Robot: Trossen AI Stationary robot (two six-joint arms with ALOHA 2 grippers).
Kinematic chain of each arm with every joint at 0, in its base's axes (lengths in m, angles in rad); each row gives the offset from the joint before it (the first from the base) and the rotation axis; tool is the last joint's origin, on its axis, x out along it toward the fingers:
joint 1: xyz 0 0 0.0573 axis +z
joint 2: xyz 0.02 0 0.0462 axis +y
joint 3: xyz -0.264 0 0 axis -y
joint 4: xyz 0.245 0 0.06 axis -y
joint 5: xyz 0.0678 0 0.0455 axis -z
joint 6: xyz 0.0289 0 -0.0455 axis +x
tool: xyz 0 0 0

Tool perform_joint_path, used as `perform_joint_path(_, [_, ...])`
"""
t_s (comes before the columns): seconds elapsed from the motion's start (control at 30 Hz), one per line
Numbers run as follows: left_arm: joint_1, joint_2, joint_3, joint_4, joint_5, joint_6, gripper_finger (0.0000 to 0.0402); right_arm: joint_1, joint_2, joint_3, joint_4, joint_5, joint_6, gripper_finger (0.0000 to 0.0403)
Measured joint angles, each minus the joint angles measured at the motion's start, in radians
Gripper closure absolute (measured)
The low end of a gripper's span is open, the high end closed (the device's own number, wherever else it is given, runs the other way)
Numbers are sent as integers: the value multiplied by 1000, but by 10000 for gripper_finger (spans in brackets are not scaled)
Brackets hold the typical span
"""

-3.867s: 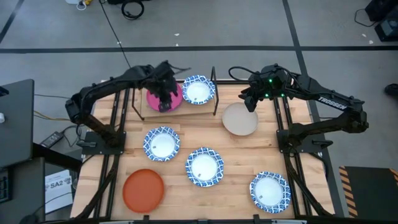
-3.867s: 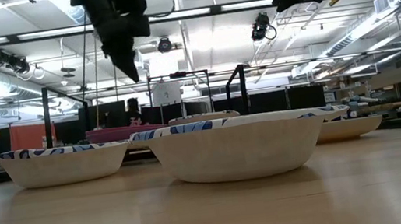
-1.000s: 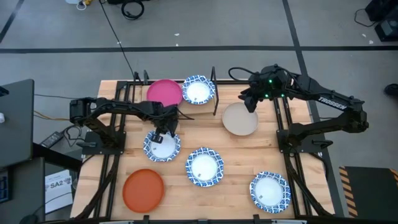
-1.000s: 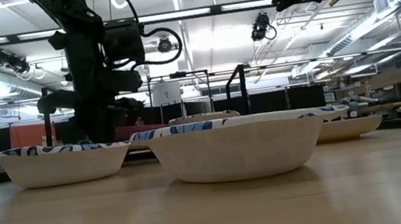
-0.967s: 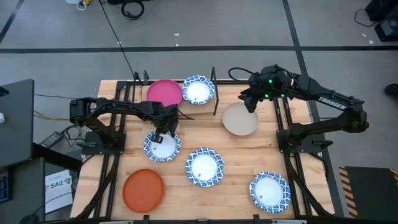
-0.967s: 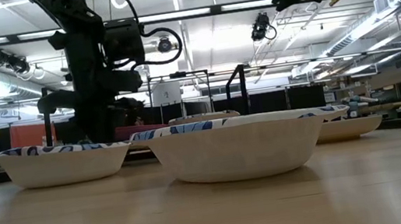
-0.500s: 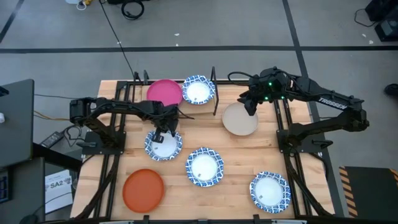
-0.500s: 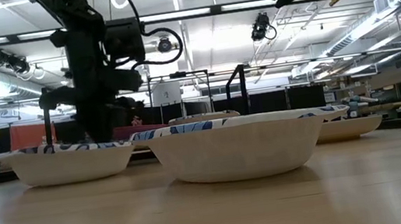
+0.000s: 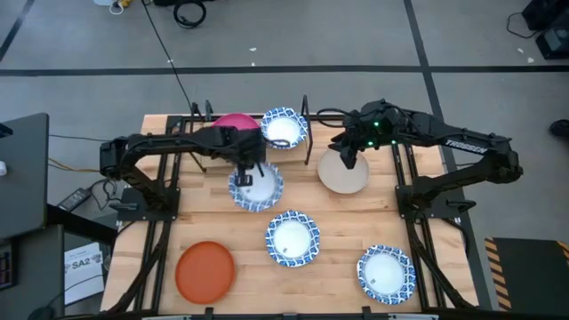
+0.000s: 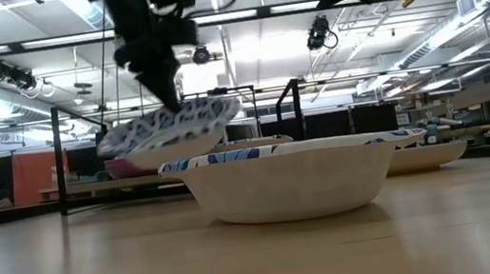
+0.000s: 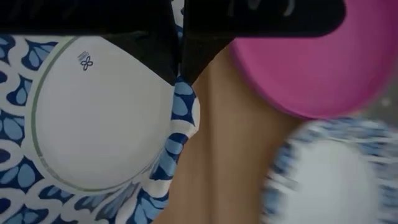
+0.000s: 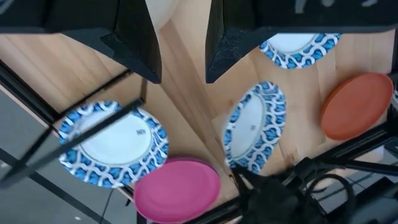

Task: Place and stack plates onto a shelf
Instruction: Stack the blue patterned bowl on top of the blue patterned bowl on the shelf

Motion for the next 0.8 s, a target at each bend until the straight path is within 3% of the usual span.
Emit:
perform_joint_path(0.4, [0,0,233,-14,-96,-1,390,16,148,0,227,0,69,273])
perform_joint_path(0.8, [0,0,272,-42,-221,-30,390,20,225,0,296,-8,76,273])
